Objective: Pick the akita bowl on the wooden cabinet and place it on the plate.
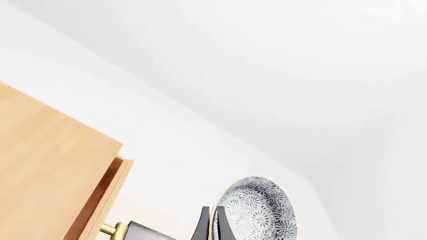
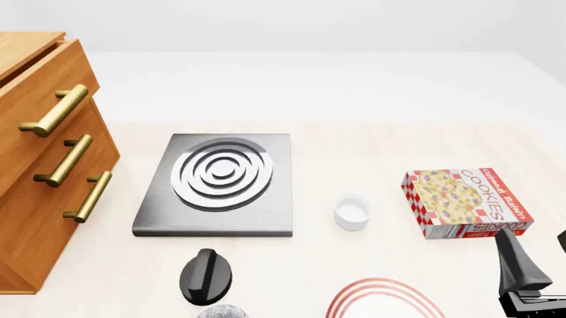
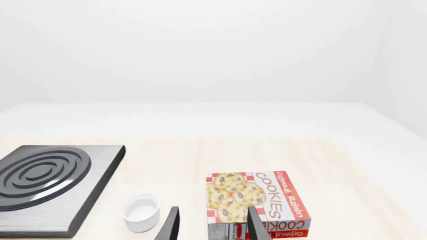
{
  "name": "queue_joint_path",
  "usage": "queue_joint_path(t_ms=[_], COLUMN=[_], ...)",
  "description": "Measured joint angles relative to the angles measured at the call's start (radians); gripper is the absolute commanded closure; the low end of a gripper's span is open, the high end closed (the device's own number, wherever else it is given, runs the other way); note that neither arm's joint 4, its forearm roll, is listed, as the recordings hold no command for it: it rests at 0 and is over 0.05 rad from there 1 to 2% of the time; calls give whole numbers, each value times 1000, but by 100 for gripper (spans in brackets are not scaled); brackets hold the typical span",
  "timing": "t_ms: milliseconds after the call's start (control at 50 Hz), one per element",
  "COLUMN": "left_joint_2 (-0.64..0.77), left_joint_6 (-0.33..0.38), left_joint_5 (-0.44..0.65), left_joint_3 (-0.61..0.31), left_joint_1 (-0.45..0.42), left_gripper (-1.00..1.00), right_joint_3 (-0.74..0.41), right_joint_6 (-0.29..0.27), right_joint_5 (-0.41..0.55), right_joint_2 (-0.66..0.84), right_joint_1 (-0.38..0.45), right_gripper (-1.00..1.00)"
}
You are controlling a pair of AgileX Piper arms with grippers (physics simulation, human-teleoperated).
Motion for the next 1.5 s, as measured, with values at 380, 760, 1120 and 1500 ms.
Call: queue_joint_path(t_ms=[380, 760, 1120, 1500], left_joint_2=[24, 44, 70, 101], left_joint_6=[52, 80, 87, 106], left_joint_5=[-1, -14, -35, -53], left_joint_3=[8, 31, 46, 72], left_joint_1=[-96, -180, -247, -319], left_gripper=[100, 100, 100, 100], right_joint_3=[0, 0, 0, 0], right_joint_6=[0, 0, 0, 0], right_joint_5=[0, 0, 0, 0], right_joint_2=[0, 0, 0, 0], right_joint_1=[0, 0, 0, 0], right_gripper=[-100, -100, -100, -100])
